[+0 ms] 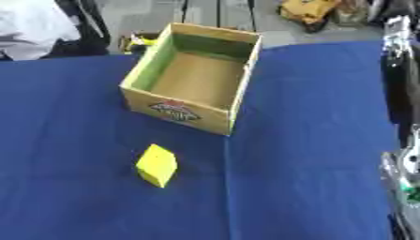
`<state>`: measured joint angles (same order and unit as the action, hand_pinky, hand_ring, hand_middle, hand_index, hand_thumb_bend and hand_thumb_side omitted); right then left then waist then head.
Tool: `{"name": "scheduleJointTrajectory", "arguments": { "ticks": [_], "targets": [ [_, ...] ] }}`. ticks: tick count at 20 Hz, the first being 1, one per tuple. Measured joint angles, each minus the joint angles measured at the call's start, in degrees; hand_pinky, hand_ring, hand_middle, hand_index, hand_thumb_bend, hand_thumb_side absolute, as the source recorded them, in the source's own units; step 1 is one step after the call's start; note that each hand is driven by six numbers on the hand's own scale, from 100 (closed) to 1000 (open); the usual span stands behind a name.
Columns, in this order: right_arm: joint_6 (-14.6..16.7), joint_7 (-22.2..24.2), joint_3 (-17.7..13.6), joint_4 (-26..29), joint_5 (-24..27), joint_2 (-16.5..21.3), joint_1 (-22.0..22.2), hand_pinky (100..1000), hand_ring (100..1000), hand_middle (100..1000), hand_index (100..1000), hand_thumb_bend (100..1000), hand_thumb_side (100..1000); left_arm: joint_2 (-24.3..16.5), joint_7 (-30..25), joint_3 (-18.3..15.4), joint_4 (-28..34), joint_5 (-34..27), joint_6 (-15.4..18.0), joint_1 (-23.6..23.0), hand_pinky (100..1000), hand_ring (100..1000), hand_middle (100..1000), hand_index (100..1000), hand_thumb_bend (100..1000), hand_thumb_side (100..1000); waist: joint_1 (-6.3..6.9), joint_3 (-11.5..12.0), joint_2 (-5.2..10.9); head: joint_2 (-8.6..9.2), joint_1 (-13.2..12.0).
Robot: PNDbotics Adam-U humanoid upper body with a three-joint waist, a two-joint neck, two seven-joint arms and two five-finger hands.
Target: Pick up objects on the table and place them in the box.
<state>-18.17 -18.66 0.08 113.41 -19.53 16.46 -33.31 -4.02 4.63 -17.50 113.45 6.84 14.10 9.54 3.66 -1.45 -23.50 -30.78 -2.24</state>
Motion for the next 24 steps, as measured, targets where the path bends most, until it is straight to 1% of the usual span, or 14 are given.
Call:
{"name": "scheduleJointTrajectory", "arguments": {
  "ticks": [4, 6, 8, 14, 17, 19, 22, 23, 24],
  "targets": [
    [0.0, 0.0, 0.0, 0.0, 0.0, 0.0, 0.0, 915, 1000, 763, 884, 100, 990, 0.0, 0.0, 0.0, 0.0, 0.0, 0.0, 0.0, 487, 599, 632, 920, 151, 969, 0.00, 0.1, -0.05, -2.24, -0.2],
    [0.0, 0.0, 0.0, 0.0, 0.0, 0.0, 0.0, 915, 1000, 763, 884, 100, 991, 0.0, 0.0, 0.0, 0.0, 0.0, 0.0, 0.0, 487, 598, 631, 920, 151, 969, 0.00, 0.1, -0.19, -2.96, -0.2],
    [0.0, 0.0, 0.0, 0.0, 0.0, 0.0, 0.0, 915, 1000, 763, 884, 100, 991, 0.0, 0.0, 0.0, 0.0, 0.0, 0.0, 0.0, 487, 598, 631, 920, 151, 968, 0.00, 0.2, -0.21, -3.24, -0.2],
    [0.2, 0.2, 0.0, 0.0, -0.1, 0.0, 0.0, 910, 1000, 766, 884, 100, 993, 0.0, 0.0, 0.0, 0.0, 0.0, 0.0, 0.0, 486, 598, 631, 920, 152, 968, -0.06, 0.2, -0.24, -3.39, -0.4],
    [0.7, 0.6, 0.3, 0.0, -1.0, 0.2, -0.4, 899, 1000, 769, 881, 100, 994, 0.0, 0.0, 0.0, 0.0, 0.0, 0.0, 0.1, 486, 598, 631, 920, 153, 967, -0.06, 0.0, -0.24, -3.37, -0.5],
    [1.4, 1.4, 0.9, 0.0, -2.3, 0.6, -1.0, 883, 1000, 772, 867, 100, 999, 0.0, 0.1, 0.0, 0.0, 0.0, -0.1, 0.1, 486, 598, 631, 921, 152, 966, -0.13, 0.0, -0.24, -3.32, -0.6],
    [3.7, 4.2, 2.9, 0.0, -5.4, 1.5, -2.8, 861, 1000, 782, 843, 103, 1000, 0.0, 0.2, 0.0, 0.0, 0.0, -0.2, 0.1, 486, 599, 631, 921, 152, 966, -0.32, 0.0, -0.23, -3.07, -0.6],
    [4.5, 5.7, 3.8, 0.0, -6.7, 1.7, -3.7, 853, 996, 783, 840, 117, 1000, 0.0, 0.2, 0.0, 0.0, 0.0, -0.2, 0.1, 485, 599, 631, 921, 152, 966, -0.35, 0.0, -0.23, -2.91, -0.6],
    [5.4, 7.5, 4.8, 0.0, -8.2, 1.9, -4.6, 844, 979, 784, 837, 226, 1000, 0.0, 0.3, 0.0, 0.0, 0.0, -0.3, 0.1, 485, 599, 631, 921, 152, 965, -0.37, 0.0, -0.23, -2.84, -0.6]
  ]
}}
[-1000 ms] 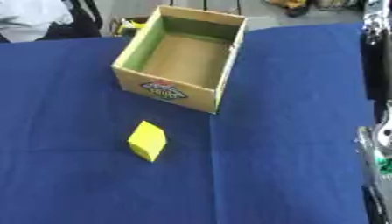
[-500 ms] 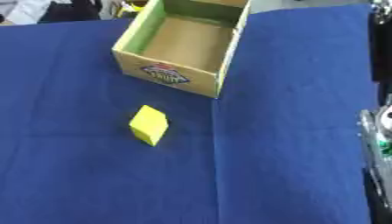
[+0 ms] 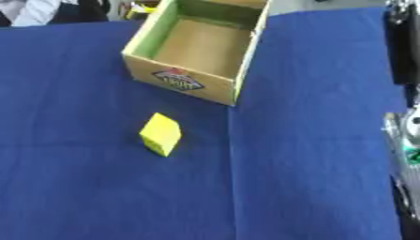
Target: Pick up objects on the table and place them in the box.
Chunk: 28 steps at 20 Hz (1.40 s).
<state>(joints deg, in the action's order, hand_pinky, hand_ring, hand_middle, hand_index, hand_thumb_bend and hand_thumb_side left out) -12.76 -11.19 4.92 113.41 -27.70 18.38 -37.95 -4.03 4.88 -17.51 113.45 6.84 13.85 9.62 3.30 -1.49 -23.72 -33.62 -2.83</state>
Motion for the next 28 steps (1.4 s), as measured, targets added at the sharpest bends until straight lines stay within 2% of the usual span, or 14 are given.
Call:
{"name": "scheduleJointTrajectory", "arguments": {
  "ticks": [1, 2, 3, 6, 9, 12, 16, 21, 22, 23, 28],
  "targets": [
    [0.9, 2.0, 1.1, 0.0, -1.7, 0.1, -1.0, 838, 969, 788, 841, 168, 1000, 0.0, 0.0, 0.0, 0.0, 0.0, 0.0, 0.0, 485, 599, 631, 921, 151, 965, -0.06, 0.0, 0.01, 0.09, 0.1],
    [1.7, 4.2, 2.1, 0.0, -3.4, 0.1, -2.1, 838, 969, 788, 841, 168, 1000, 0.0, 0.0, 0.0, 0.0, 0.0, 0.0, 0.0, 485, 599, 631, 921, 151, 965, -0.15, 0.0, 0.02, 0.33, 0.2],
    [2.4, 6.3, 2.9, 0.0, -5.1, 0.1, -3.0, 821, 934, 789, 845, 246, 1000, 0.0, 0.0, 0.0, 0.0, 0.0, 0.0, 0.0, 485, 599, 630, 921, 152, 965, -0.26, 0.1, 0.04, 0.50, 0.2],
    [4.7, 12.8, 5.8, -1.0, -10.6, -0.2, -6.1, 802, 899, 792, 833, 322, 1000, 0.0, 0.0, 0.0, 0.0, 0.0, -0.1, 0.0, 485, 599, 631, 920, 152, 965, -0.44, 0.3, 0.26, 1.04, 0.5],
    [6.9, 19.2, 8.9, -3.1, -16.5, -1.3, -9.2, 786, 870, 785, 823, 362, 1000, -0.1, -0.1, 0.0, 0.0, -0.1, -0.2, 0.0, 485, 599, 630, 920, 151, 964, -0.75, 0.4, 0.74, 1.62, 0.7],
    [8.7, 23.8, 11.5, -5.4, -21.2, -2.3, -11.2, 773, 849, 780, 814, 360, 1000, -0.1, -0.2, 0.0, 0.0, -0.2, -0.3, 0.0, 485, 599, 630, 919, 152, 964, -0.95, 0.5, 0.86, 2.01, 0.8],
    [10.4, 27.8, 14.6, -8.4, -25.4, -3.7, -12.7, 765, 834, 767, 813, 369, 1000, -0.4, -0.2, 0.0, 0.0, -0.2, -0.4, 0.0, 484, 599, 630, 918, 152, 964, -1.07, 0.6, 1.42, 2.47, 1.0],
    [12.0, 30.6, 17.4, -11.5, -28.8, -5.9, -13.3, 764, 848, 756, 825, 388, 1000, -0.6, -0.4, 0.0, 0.0, -0.3, -0.6, 0.0, 484, 599, 630, 918, 153, 963, -1.31, 0.8, 1.51, 2.88, 1.5],
    [12.3, 31.0, 17.9, -12.1, -29.3, -6.3, -13.4, 763, 856, 748, 826, 432, 1000, -0.6, -0.4, 0.0, 0.0, -0.3, -0.6, 0.0, 484, 599, 630, 917, 153, 963, -1.33, 0.8, 1.51, 2.97, 1.5],
    [12.5, 31.4, 18.3, -12.6, -29.7, -6.7, -13.4, 764, 860, 745, 826, 418, 1000, -0.6, -0.4, 0.1, 0.0, -0.3, -0.6, 0.0, 484, 599, 630, 917, 153, 963, -1.35, 0.9, 1.52, 3.01, 1.6],
    [12.3, 32.7, 19.4, -14.2, -31.7, -7.7, -12.8, 775, 884, 733, 836, 518, 1000, -0.6, -0.4, 0.1, 0.0, -0.4, -0.7, 0.0, 483, 599, 630, 916, 152, 963, -1.52, 0.8, 1.52, 3.29, 1.7]
  ]
}}
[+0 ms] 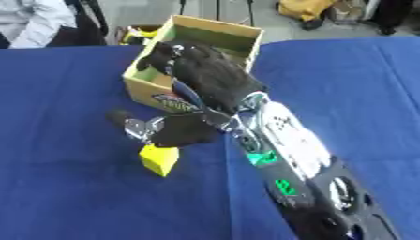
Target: Pick up objects on the table and place them in the box.
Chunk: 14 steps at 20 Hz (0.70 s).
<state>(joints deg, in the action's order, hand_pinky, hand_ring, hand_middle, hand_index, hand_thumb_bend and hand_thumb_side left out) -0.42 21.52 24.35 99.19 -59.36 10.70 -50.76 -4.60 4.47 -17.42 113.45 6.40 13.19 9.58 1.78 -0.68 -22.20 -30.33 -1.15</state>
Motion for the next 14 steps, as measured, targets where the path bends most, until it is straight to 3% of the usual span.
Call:
{"name": "scheduleJointTrajectory", "arguments": {
  "ticks": [9, 14],
  "targets": [
    [-2.1, 2.9, 1.4, -0.9, -2.2, -0.3, 1.9, 815, 1000, 753, 864, 592, 1000, -0.4, 0.0, 0.2, 0.0, -0.1, 0.0, 0.0, 478, 599, 629, 916, 155, 962, -0.14, -0.2, 0.16, 0.23, 0.0],
    [-4.3, 9.3, 2.2, -2.8, 0.7, -0.4, 2.4, 835, 1000, 740, 865, 612, 860, -0.5, 0.0, 0.2, 0.0, -0.1, 0.0, 0.0, 477, 598, 628, 916, 155, 961, -0.21, -0.4, 0.17, 0.23, 0.1]
  ]
}}
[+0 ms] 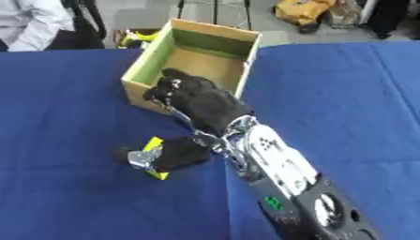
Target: Pick up objects on the table and place them in the box.
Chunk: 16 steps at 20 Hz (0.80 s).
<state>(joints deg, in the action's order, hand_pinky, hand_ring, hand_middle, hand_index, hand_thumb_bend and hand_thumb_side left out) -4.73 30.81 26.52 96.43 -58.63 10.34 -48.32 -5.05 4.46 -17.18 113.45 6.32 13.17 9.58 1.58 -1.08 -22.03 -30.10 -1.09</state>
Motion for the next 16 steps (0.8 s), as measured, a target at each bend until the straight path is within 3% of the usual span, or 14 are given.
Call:
{"name": "scheduleJointTrajectory", "arguments": {
  "ticks": [7, 16],
  "targets": [
    [-3.7, 5.9, 0.4, -1.8, 3.8, 0.0, -0.1, 855, 1000, 773, 883, 630, 805, 0.0, -0.1, 0.0, 0.0, 0.0, -0.1, 0.0, 476, 597, 627, 915, 155, 960, -0.34, 0.0, 0.02, 0.00, 0.0],
    [-5.1, 7.0, 0.7, -4.9, 3.7, 0.0, -0.1, 841, 1000, 787, 905, 595, 814, 0.0, -0.1, 0.0, 0.0, 0.0, -0.3, 0.0, 475, 598, 627, 912, 155, 960, -0.60, 0.3, 0.06, 0.01, 0.0]
  ]
}}
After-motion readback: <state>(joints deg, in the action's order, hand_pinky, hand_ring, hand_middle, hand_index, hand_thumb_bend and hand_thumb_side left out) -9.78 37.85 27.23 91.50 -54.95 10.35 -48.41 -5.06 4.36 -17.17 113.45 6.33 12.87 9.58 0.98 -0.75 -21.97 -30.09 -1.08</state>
